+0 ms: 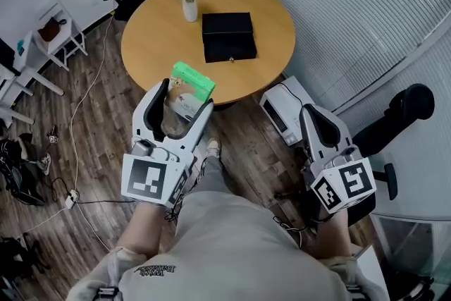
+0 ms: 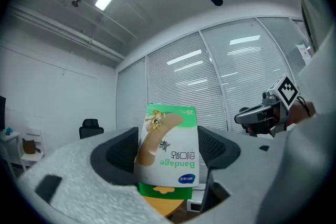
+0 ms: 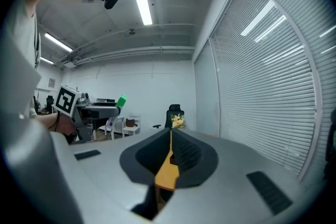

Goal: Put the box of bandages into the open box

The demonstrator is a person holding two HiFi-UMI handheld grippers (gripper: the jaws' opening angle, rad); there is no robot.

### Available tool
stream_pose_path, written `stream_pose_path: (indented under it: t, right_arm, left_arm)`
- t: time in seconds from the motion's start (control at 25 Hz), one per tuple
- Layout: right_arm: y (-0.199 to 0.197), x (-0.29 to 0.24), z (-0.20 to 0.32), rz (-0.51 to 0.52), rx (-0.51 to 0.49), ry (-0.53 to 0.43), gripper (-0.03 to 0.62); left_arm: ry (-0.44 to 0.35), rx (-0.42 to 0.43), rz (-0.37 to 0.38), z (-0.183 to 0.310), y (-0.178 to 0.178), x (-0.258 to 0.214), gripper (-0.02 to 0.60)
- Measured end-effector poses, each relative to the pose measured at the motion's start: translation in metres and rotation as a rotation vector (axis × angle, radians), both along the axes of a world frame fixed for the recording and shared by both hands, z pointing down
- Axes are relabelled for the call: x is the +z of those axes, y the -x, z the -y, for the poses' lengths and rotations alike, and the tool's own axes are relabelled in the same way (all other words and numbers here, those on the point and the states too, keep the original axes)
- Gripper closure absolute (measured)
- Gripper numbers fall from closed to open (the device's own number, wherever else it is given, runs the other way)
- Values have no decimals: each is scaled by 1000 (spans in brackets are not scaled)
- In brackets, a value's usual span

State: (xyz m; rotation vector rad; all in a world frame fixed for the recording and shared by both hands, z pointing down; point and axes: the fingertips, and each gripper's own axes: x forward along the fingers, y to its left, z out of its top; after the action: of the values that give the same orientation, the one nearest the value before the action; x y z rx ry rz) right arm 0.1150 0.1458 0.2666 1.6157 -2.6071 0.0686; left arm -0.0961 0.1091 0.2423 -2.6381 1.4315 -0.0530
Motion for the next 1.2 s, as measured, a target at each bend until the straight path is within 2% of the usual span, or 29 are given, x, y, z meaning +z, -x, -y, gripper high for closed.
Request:
stream_pose_path:
  t: [0.28, 0.44, 0.72, 0.96, 1.2]
  right_arm:
    - [4, -7, 82, 1, 50, 18, 563]
    - [16, -14, 128, -14, 56, 28, 563]
    - [25, -21, 198, -11, 113, 26, 563]
    - [31, -22, 246, -13, 160, 30, 563]
    - [31, -18, 273, -9, 198, 46, 563]
  left_arm:
    - [18, 53, 17, 84, 2, -6, 236]
    - [62, 83, 11, 132, 5, -8, 236]
    - [87, 117, 35, 215, 15, -4, 236]
    - [86, 182, 119, 273, 17, 2, 236]
    - [77, 272, 208, 306, 6, 19, 236]
